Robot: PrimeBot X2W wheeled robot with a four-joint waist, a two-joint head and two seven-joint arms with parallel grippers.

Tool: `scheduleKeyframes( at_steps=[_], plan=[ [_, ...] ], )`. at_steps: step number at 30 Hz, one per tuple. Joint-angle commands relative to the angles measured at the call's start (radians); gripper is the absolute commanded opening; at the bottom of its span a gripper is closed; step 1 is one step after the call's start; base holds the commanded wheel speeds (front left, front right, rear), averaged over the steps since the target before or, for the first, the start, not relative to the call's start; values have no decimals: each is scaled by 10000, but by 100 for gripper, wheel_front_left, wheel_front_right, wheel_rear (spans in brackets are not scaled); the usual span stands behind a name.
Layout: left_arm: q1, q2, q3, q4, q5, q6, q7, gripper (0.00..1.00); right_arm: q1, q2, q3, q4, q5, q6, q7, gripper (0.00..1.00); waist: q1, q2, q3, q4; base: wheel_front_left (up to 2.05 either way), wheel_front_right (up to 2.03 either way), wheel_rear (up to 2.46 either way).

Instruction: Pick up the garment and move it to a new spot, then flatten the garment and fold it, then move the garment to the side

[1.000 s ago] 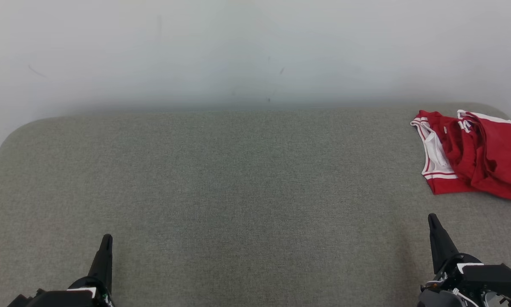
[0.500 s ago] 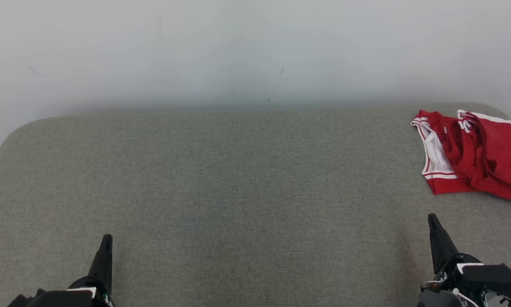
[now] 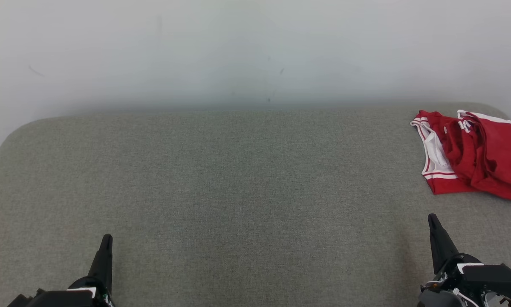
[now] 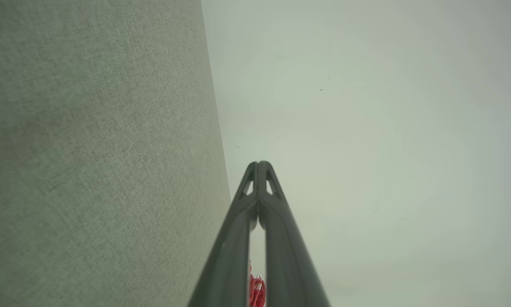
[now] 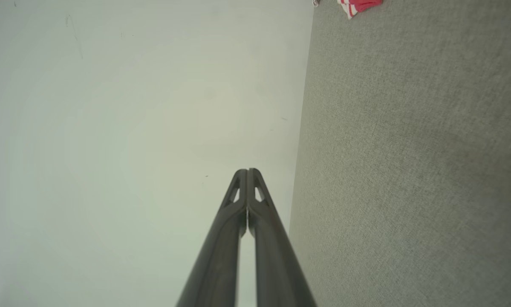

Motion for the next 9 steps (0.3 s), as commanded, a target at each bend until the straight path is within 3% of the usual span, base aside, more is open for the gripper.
scheduleKeyframes(
  at_steps=[1,9],
  plan=[
    [-98,-11,32,12,-52,7,-1,0,-80,19,-24,8,-63,-21,16,0,0,0,0,0,0,0,0],
    [-97,-11,34,11,-53,7,-2,0,-82,29,-37,6,-82,-21,34,0,0,0,0,0,0,0,0]
  ],
)
